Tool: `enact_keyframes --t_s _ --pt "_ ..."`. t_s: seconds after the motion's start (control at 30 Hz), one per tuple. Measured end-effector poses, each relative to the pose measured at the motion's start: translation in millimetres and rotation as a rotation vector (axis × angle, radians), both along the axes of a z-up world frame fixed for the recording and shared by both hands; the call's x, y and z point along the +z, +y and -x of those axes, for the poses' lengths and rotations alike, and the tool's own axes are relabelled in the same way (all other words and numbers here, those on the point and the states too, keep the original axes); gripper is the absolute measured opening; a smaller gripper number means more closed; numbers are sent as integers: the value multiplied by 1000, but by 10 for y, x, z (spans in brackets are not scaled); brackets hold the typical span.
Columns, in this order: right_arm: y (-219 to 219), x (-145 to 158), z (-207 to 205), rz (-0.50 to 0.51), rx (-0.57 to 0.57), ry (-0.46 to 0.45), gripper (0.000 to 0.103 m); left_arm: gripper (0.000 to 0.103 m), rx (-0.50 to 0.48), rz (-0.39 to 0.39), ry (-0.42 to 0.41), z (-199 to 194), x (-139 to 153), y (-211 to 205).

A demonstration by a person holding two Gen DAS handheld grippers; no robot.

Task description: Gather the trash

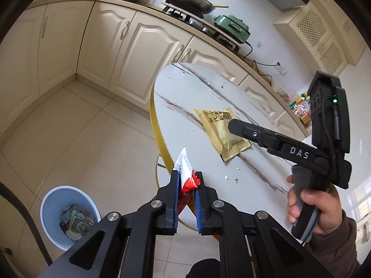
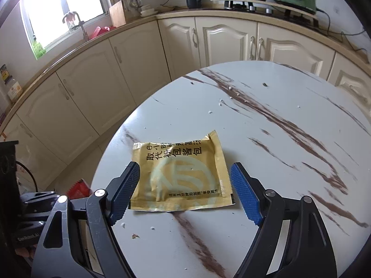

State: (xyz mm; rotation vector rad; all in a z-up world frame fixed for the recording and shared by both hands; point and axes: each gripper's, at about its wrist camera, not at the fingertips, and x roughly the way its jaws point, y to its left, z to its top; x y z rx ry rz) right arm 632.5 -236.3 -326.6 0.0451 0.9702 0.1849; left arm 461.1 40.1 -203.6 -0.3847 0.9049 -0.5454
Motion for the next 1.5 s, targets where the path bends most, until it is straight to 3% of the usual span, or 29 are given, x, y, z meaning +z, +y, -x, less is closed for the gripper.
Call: enact_keyframes --t_s 0.17,0.4,0.5,0.67,0.73,0.8,0.83,0.87,1.13,1.5 --pt "83 -47 3 13 40 14 84 5 -11 -38 -28 104 19 -65" --pt "384 -168 -104 171 90 50 91 5 -29 -59 -54 123 155 -61" --pt "408 -181 -147 171 83 51 91 5 -30 -54 -52 102 192 -69" --pt "325 -146 -149 174 36 35 59 5 -37 -49 -54 106 217 -53" --pt "302 -124 -125 177 45 30 53 5 -38 -37 -54 92 216 -21" --pt "314 -69 -78 171 46 10 39 5 -42 -31 -52 69 204 35" --pt "327 -13 -53 157 49 -9 26 4 -42 -22 -50 62 200 71" --pt "340 24 -56 159 49 -15 22 4 -47 -12 -47 59 205 83" --pt "301 238 2 151 29 -43 8 4 -47 8 -67 102 254 150" --pt "340 713 167 47 46 -116 6 4 -45 53 -95 164 305 390"
